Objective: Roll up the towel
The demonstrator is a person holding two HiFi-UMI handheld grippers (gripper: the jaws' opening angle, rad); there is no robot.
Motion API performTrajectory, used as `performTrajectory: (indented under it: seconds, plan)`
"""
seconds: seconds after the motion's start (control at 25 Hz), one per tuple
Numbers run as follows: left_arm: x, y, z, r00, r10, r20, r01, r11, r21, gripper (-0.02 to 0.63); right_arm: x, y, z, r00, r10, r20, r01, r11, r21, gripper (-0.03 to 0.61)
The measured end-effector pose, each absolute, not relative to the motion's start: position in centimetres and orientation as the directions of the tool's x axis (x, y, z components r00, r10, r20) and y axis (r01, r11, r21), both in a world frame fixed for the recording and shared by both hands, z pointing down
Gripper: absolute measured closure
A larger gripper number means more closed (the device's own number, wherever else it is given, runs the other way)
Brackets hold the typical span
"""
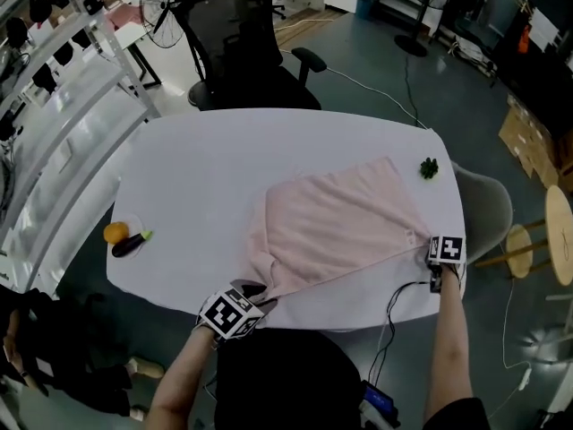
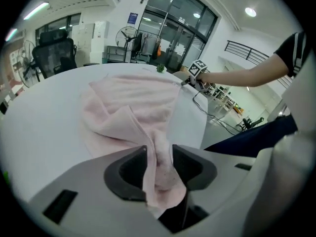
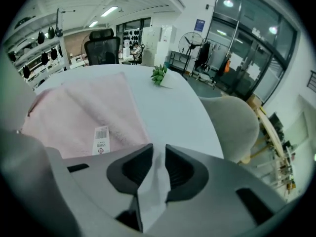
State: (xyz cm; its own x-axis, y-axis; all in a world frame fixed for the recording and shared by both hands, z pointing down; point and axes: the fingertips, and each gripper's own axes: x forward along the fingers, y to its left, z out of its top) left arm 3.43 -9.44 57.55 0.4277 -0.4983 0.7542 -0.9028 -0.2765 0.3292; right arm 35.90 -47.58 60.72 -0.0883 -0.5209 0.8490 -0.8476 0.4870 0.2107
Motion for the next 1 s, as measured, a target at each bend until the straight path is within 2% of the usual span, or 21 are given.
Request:
performTrajectory:
  seconds: [0.08, 0.12, 0.16, 0.28, 0.44, 0.64, 0.68, 0.84, 1.0]
  plan:
    - [3.0, -8.5, 56.9, 0.435, -0.499, 0.749, -0.899, -0.276, 0.339, 0.373, 35.8, -47.2, 60.1, -0.097, -0.548, 0.831, -0.855, 0.473, 0.212, 0.412]
    - [2.5, -8.1, 56.5, 0.427, -0.505, 0.75, -0.903, -0.276, 0.328, 0.352, 35.7, -46.9, 59.6, -0.116, -0.559, 0.821, -0.861, 0.469, 0.198, 0.361]
    - [1.9, -7.8, 56.0, 0.412, -0.514, 0.752, -0.91, -0.273, 0.312, 0.347, 35.6, -46.5, 58.9, -0.138, -0.572, 0.808, -0.865, 0.467, 0.183, 0.335]
    - [-0.2, -8.3, 54.2, 0.349, -0.571, 0.743, -0.936, -0.254, 0.245, 0.35, 34.8, -44.1, 56.2, -0.214, -0.606, 0.766, -0.86, 0.488, 0.146, 0.324]
    - [-1.3, -12.1, 52.5, 0.317, -0.621, 0.717, -0.94, -0.304, 0.152, 0.35, 31.8, -38.4, 54.4, -0.34, -0.577, 0.742, -0.815, 0.575, 0.074, 0.325]
    - [0.2, -16.7, 54.5, 0.324, -0.562, 0.761, -0.899, -0.434, 0.063, 0.353, 26.3, -29.3, 54.7, -0.478, -0.469, 0.743, -0.744, 0.665, -0.059, 0.35]
    - [0.1, -17.1, 55.2, 0.316, -0.545, 0.776, -0.893, -0.448, 0.049, 0.362, 24.9, -27.3, 54.9, -0.504, -0.431, 0.748, -0.718, 0.691, -0.085, 0.35]
    - [-0.9, -17.0, 56.9, 0.308, -0.503, 0.808, -0.871, -0.491, 0.027, 0.506, 19.1, -19.5, 55.7, -0.597, -0.264, 0.757, -0.602, 0.771, -0.207, 0.35]
    - [-1.7, -15.9, 56.7, 0.345, -0.5, 0.795, -0.855, -0.516, 0.046, 0.548, 13.6, -12.8, 55.9, -0.668, -0.146, 0.73, -0.532, 0.779, -0.33, 0.35]
